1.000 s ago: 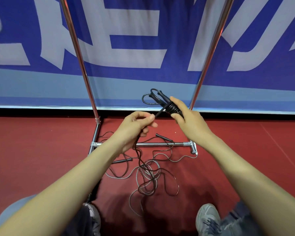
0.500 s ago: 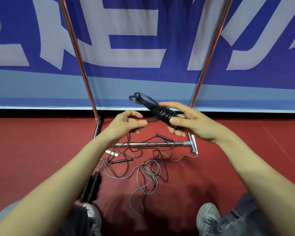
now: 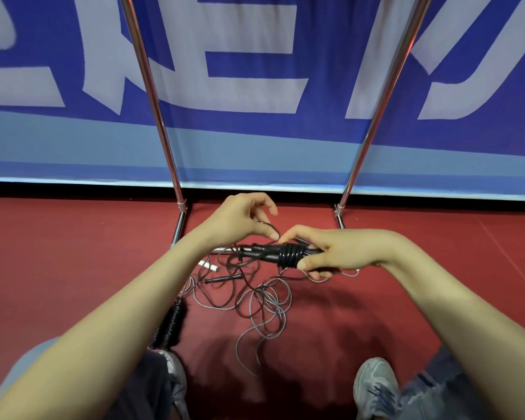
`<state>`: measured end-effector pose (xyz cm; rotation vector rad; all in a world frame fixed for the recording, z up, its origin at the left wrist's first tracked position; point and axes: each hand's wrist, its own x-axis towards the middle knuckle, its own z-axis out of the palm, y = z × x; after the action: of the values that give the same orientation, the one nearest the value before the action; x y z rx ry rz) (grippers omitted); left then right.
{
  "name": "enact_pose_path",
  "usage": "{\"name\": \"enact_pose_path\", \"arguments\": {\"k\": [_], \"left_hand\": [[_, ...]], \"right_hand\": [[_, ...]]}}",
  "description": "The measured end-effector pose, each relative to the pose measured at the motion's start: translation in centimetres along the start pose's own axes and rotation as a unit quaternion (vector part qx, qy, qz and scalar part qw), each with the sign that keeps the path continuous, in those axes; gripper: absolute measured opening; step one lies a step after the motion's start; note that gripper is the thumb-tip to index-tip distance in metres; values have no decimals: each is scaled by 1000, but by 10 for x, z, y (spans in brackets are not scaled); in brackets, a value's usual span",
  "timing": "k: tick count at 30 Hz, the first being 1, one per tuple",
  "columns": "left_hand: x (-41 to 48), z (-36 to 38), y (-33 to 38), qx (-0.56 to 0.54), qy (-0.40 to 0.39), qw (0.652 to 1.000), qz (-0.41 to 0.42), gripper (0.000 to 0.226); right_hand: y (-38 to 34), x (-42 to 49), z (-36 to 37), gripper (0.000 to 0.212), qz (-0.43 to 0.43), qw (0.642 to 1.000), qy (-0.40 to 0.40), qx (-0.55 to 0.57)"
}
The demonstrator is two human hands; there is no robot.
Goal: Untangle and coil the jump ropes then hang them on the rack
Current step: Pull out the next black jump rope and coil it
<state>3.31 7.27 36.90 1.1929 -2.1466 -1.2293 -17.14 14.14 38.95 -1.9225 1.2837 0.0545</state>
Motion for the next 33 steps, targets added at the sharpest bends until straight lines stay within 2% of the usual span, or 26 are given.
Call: {"name": "enact_pose_path", "arguments": {"k": [4,7,10,13,15,21,25,27,29,31,33], "left_hand": [[-2,12,10,11,86,996,29,32],[-3,19,19,50,127,988,67,27],[-5,25,25,-13,160,984,72,21],[-7,26,27,-37,172,981,84,23],[-6,23,27,-67,176,978,93,30],[-9,28,29,-66,181,974,123,55],[-9,28,29,-81,216,966,120,58],[-7,28,29,-117,208,967,86,50],[-5,29,28,-193,155,968,42,35],[-3,29,23,-255,95,962,9,22],[-2,30,16,-290,68,955,-1,17]], "right_hand": [[0,4,5,52,52,996,47,-47],[3,7,3,70,61,991,101,-68],[4,15,8,77,77,980,147,-107],[10,19,11,73,38,983,179,-12],[15,18,2,69,15,973,226,48],[7,12,-6,69,-1,957,278,84],[14,16,-9,65,16,943,324,71],[16,16,-11,63,31,937,343,58],[20,16,-14,63,39,925,371,68],[26,14,-22,61,33,903,408,130],[31,6,-32,60,4,883,411,228]]}}
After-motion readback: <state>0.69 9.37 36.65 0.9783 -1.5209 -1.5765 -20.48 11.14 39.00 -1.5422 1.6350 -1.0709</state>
